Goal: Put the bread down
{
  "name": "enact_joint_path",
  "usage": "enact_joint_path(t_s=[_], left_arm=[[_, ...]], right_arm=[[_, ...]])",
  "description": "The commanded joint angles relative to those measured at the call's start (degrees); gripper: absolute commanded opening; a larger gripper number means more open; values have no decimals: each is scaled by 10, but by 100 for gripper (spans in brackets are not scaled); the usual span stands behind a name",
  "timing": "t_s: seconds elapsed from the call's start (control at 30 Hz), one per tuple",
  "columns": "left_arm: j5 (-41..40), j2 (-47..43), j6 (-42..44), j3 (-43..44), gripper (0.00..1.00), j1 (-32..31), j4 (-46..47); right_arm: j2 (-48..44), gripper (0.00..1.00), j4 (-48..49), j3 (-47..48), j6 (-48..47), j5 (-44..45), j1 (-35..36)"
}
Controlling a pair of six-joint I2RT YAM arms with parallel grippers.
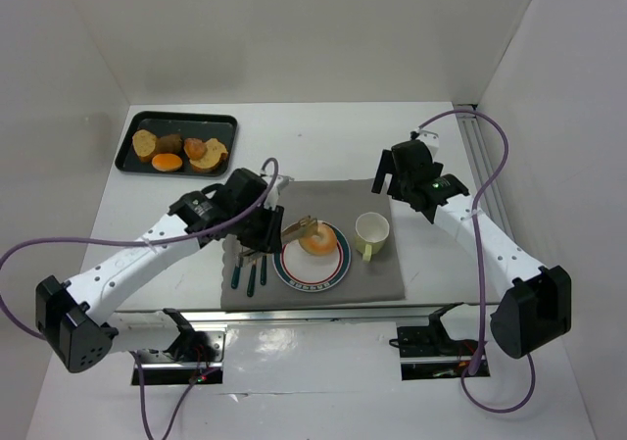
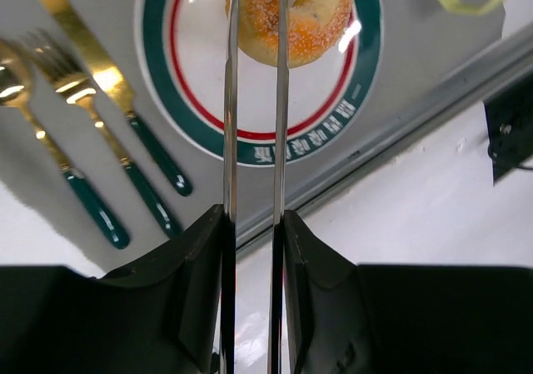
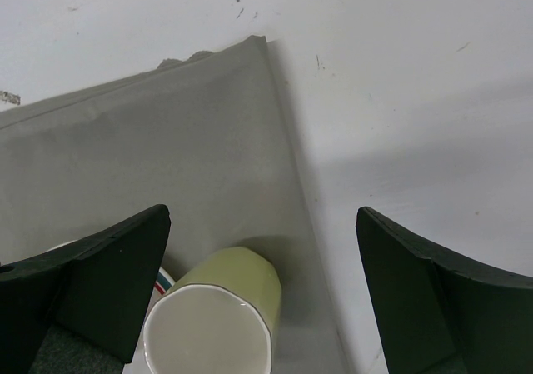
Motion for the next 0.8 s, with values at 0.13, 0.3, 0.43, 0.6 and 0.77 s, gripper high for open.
enact_joint_path(t_s=[0.13, 0.3, 0.43, 0.6, 0.77], left_arm=[[-4, 38, -29, -19, 9, -67, 58], [-28, 58, -29, 18, 51, -80, 11], [-45, 58, -29, 60, 61, -80, -26], [-99, 58, -41, 125, 60, -75, -88], [-181, 53, -55, 193, 59, -4, -142]], right_arm=[[-1, 100, 31, 6, 4, -16, 4], [-1, 100, 31, 11, 4, -16, 4], [-1, 100, 31, 11, 4, -16, 4], [4, 100, 31, 11, -1, -16, 4], [4, 100, 37, 11, -1, -21, 4]])
